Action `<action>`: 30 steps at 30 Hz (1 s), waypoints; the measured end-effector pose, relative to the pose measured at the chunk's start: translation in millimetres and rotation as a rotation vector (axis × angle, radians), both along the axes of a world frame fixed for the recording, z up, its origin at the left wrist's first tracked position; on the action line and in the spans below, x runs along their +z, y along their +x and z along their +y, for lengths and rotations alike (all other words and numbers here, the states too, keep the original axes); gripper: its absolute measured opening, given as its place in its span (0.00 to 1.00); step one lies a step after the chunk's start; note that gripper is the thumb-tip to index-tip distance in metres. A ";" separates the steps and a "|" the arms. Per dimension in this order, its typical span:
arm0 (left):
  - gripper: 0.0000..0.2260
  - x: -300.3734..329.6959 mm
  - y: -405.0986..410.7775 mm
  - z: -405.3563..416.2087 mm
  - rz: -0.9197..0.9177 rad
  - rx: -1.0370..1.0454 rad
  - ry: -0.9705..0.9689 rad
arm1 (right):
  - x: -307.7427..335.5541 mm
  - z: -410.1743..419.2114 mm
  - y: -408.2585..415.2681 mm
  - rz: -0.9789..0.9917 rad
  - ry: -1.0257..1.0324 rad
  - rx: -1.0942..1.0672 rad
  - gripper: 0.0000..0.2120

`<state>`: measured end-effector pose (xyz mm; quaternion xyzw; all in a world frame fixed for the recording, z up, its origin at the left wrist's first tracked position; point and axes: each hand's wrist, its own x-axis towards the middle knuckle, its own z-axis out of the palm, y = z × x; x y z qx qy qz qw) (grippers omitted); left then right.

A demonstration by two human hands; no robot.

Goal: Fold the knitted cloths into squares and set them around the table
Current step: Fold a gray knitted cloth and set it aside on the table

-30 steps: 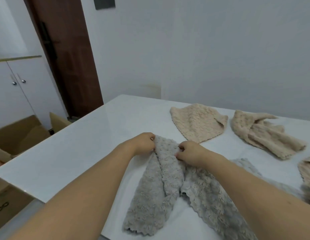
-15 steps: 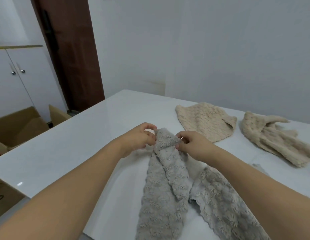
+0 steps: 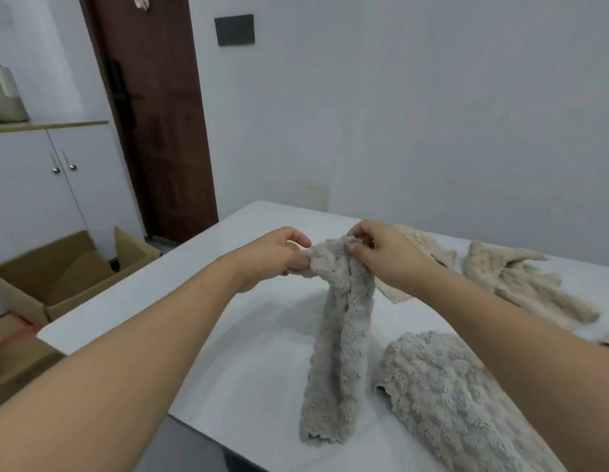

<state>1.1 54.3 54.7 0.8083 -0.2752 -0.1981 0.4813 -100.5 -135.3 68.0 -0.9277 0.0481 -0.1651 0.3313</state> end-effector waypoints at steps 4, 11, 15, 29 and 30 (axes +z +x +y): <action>0.04 51.0 -18.9 14.2 -0.157 0.037 0.122 | 44.9 2.7 -24.5 0.032 -0.140 0.011 0.09; 0.07 105.5 -53.5 39.8 -0.179 0.128 -0.063 | 102.8 6.3 -69.0 0.304 -0.209 0.073 0.12; 0.18 119.6 -64.9 60.4 0.011 0.234 -0.250 | 121.9 6.9 -79.9 0.473 -0.125 0.098 0.11; 0.03 66.2 -7.4 81.8 -0.202 0.510 -0.298 | 69.7 5.4 -19.2 0.019 -0.271 -0.238 0.10; 0.03 71.8 -3.8 80.4 -0.246 0.543 -0.365 | 73.9 4.4 -13.8 -0.111 -0.232 -0.248 0.11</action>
